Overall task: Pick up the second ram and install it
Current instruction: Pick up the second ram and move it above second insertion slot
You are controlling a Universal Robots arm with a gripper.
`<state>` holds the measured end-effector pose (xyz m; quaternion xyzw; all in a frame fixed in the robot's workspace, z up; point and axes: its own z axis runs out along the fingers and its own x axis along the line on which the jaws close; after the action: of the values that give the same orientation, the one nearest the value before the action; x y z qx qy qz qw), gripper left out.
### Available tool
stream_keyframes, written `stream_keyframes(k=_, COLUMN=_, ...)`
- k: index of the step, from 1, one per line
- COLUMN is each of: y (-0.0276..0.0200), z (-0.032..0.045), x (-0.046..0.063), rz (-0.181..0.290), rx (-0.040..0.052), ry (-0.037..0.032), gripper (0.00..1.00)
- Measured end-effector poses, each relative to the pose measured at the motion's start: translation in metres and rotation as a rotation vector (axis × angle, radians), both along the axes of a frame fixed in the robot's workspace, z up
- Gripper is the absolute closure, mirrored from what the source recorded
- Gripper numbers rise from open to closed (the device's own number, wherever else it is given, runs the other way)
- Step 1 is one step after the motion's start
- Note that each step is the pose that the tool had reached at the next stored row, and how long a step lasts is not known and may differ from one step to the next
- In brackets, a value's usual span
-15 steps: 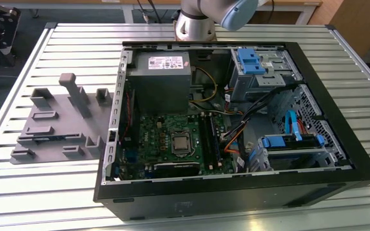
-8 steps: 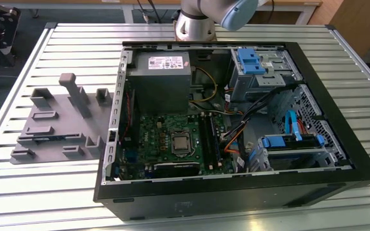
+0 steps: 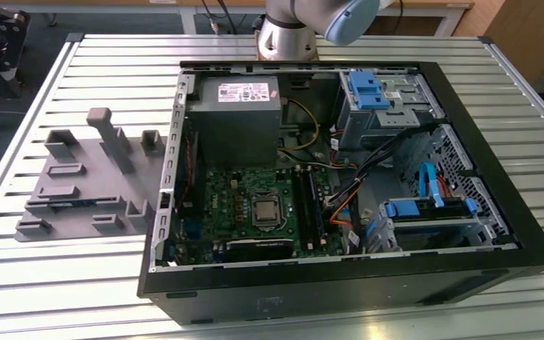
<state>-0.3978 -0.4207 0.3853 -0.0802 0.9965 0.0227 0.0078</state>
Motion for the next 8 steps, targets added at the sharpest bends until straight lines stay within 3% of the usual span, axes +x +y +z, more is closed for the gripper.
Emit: stream_keyframes(k=8, y=-0.0003, z=0.0000, x=-0.0001, rz=0.024, rx=0.0000, ry=0.0000, gripper=0.89)
